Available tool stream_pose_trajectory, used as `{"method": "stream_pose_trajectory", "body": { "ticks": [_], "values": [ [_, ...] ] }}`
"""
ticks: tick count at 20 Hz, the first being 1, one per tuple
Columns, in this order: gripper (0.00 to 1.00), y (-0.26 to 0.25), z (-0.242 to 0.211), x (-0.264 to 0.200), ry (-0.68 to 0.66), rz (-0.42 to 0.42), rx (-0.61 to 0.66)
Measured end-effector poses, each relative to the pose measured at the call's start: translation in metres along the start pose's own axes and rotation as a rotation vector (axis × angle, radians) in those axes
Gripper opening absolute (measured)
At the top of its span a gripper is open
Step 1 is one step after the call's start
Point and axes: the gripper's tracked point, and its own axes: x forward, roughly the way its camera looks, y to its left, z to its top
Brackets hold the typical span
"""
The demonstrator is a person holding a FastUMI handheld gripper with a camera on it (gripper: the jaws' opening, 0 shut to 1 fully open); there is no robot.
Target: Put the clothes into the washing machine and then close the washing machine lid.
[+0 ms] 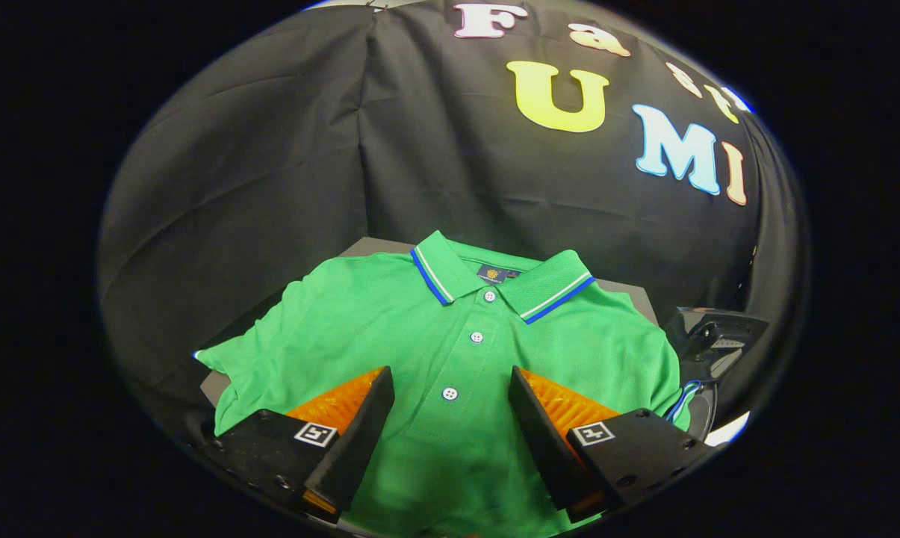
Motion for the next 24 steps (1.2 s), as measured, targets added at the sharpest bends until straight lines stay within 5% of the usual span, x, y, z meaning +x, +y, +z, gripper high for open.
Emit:
{"method": "stream_pose_trajectory", "body": {
  "ticks": [5,8,9,11,17,24],
  "values": [
    [0.94,0.005,-0.004,-0.002,0.043,0.033,0.01],
    [0.54,0.01,-0.004,-0.005,0.102,0.039,0.001],
    [0.54,0.012,-0.003,-0.007,0.104,0.053,-0.015],
    [0.06,0.01,-0.001,-0.007,0.101,0.053,0.002],
    [0.02,0.009,0.006,-0.015,0.104,0.097,0.027],
    [0.01,0.002,0.069,-0.056,-0.049,0.126,0.049]
  ]
}}
